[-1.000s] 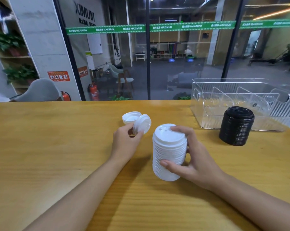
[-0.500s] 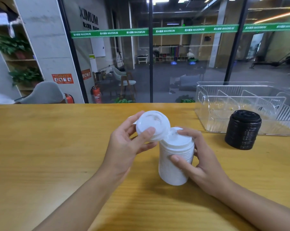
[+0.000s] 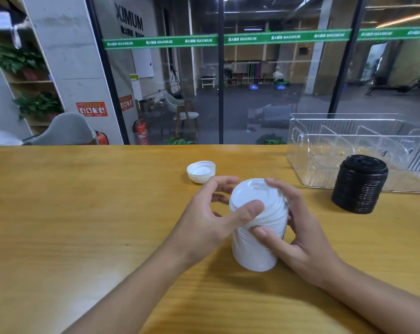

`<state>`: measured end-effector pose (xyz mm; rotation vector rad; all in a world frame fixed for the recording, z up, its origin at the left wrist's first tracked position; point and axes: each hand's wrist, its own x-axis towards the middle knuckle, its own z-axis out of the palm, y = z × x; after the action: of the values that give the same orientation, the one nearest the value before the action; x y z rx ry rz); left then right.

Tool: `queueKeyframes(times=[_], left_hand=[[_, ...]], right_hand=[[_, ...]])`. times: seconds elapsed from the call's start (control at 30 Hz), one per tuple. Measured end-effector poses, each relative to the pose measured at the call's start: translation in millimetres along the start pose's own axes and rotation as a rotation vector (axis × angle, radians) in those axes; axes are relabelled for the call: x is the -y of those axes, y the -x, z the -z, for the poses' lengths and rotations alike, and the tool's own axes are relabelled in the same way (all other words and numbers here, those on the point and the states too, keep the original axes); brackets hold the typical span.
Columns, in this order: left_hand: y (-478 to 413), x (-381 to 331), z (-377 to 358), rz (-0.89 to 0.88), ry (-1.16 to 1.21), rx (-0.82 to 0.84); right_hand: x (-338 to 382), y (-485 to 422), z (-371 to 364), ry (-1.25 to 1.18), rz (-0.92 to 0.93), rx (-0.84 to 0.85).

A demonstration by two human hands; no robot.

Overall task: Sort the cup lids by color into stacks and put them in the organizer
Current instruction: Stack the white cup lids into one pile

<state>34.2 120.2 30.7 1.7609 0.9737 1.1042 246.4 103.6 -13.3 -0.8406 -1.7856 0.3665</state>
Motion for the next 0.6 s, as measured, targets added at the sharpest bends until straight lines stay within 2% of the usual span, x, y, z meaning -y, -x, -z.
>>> queueKeyframes(times=[0.1,0.17,0.3,0.47,0.53,0.6], left_hand=[[-1,0,9,-0.042,0.1,0.174],[-2,0,11,-0.072,0.116,0.196],[-4,3,8,-0.091,0.093,0.118],[-2,-1,-7,-0.09,-0.003,-0.087],[0,-2,-14,-0.096,-0.066,-0.096],[2,-1,-15,-0.087,-0.041,-0.027]], right_hand=[[-1,1,0,-0.004,-0.002,0.007],[-1,1,-1,-0.01,-0.001,0.011],[-1,2,-3,-0.05,-0.009,0.011],[-1,2,-2,-0.008,0.008,0.023],[-1,2,-1,0.003,0.016,0.024],[0,2,0,-0.005,0.014,0.024]])
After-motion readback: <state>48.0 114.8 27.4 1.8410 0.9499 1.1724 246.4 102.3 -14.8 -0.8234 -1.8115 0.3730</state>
